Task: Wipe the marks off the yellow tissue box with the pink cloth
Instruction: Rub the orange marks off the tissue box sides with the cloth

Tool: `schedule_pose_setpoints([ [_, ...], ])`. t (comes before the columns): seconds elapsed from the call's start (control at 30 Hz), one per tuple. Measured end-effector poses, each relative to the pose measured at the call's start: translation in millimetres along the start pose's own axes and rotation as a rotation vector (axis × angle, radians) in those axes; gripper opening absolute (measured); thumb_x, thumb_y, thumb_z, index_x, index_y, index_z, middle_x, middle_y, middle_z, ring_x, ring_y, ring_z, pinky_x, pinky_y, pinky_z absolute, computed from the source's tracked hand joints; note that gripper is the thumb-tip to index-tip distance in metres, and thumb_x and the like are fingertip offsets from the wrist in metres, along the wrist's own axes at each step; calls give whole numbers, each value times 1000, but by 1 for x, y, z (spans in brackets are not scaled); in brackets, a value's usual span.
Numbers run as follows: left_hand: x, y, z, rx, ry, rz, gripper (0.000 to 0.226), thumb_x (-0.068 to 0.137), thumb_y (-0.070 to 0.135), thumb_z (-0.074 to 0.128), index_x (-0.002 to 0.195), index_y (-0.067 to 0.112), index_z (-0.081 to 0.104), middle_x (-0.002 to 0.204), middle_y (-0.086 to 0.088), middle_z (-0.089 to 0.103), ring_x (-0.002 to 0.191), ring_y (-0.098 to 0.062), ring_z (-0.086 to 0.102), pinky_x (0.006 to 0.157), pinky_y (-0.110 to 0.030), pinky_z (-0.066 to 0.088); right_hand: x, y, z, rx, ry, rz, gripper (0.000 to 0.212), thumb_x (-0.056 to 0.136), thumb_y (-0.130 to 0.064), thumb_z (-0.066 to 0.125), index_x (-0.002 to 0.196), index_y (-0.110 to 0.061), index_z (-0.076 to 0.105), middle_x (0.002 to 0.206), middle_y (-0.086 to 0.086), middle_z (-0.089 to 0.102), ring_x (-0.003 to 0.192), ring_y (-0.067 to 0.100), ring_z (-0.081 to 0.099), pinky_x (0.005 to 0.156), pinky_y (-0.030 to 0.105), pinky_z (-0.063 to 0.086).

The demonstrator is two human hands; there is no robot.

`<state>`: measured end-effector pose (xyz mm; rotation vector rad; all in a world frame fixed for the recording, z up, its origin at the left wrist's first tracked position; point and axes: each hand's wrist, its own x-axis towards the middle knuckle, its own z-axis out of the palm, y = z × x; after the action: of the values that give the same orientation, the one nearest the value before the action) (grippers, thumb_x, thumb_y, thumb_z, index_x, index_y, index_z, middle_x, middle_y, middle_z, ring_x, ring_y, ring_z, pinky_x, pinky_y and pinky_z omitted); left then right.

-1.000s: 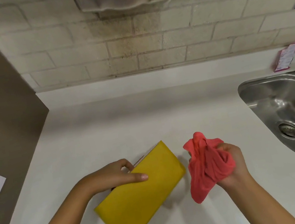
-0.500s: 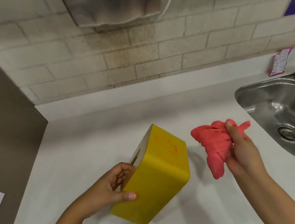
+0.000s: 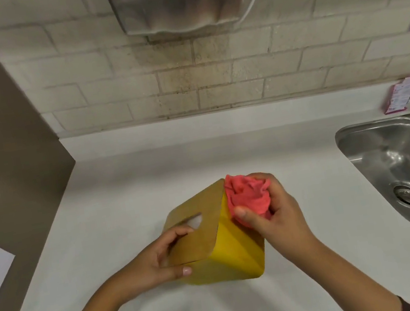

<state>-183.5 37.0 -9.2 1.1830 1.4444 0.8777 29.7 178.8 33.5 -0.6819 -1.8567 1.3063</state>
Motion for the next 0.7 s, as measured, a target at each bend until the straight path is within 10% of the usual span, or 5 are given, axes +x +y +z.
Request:
schedule_pose_setpoints([
  [0.13,4,-5,11,198,157,-24,70,51,57,80,112,57,44,130,18,37,122,4,38,99,-17,35,-16,31,11,38,-193,71,68,75,-33,72,134,-44,39,148,-15,39,138,-3,30,112,25,32],
  [0.5,6,-7,12,78,268,75,57,38,37,88,88,43,60,101,16,62,99,-1,57,86,-18,45,-2,37,12,253,-67,121,33,93,-34,44,123,-26,53,131,-15,60,125,6,53,97,12,43],
  [0.7,3,-20,4,-189,332,116,75,29,42,93,89,15,58,88,15,67,86,-2,60,71,-12,47,3,1,36,42,-241,-44,31,84,-54,54,114,-52,51,135,-25,53,128,-5,46,101,18,40],
])
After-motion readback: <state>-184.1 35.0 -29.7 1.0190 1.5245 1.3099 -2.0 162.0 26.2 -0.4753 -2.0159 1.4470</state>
